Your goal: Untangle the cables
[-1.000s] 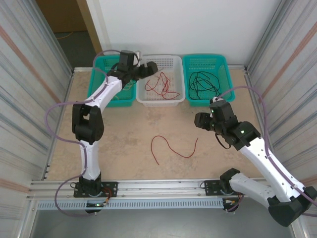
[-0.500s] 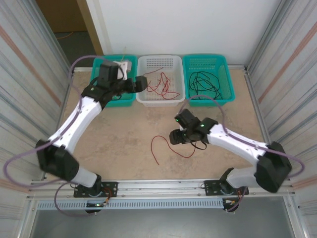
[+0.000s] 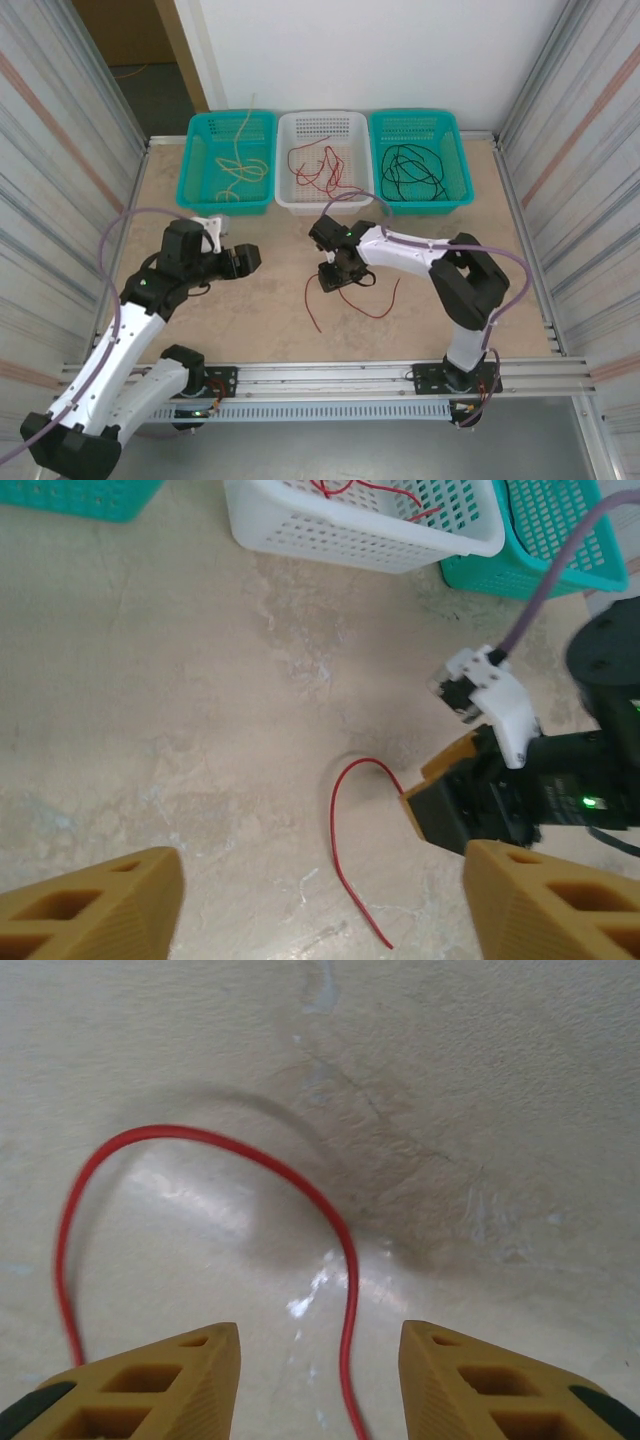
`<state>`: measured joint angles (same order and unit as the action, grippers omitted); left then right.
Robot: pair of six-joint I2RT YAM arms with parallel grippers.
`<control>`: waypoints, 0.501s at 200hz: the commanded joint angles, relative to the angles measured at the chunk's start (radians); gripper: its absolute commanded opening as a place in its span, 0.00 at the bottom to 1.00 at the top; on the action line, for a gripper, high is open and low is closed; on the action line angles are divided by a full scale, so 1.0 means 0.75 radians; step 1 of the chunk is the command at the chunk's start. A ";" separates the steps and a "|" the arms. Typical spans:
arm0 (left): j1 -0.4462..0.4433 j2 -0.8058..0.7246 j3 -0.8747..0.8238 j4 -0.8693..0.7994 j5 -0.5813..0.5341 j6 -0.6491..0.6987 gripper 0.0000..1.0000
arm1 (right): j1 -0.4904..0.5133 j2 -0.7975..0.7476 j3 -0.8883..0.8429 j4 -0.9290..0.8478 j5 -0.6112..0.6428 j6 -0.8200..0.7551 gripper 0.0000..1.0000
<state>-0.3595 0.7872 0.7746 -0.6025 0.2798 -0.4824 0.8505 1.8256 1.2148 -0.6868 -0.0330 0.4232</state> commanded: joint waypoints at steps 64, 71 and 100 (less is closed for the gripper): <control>0.007 0.159 -0.085 0.189 0.133 -0.153 0.61 | 0.071 -0.038 -0.153 -0.202 -0.040 0.004 0.39; 0.008 0.161 -0.084 0.200 0.136 -0.158 0.61 | 0.071 -0.028 -0.155 -0.201 -0.034 0.009 0.33; 0.008 0.176 -0.083 0.218 0.147 -0.158 0.62 | 0.077 -0.033 -0.141 -0.199 0.069 0.020 0.07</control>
<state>-0.3592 0.9138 0.7162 -0.4828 0.3592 -0.5827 0.8967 1.8107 1.1179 -0.7940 -0.0246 0.4229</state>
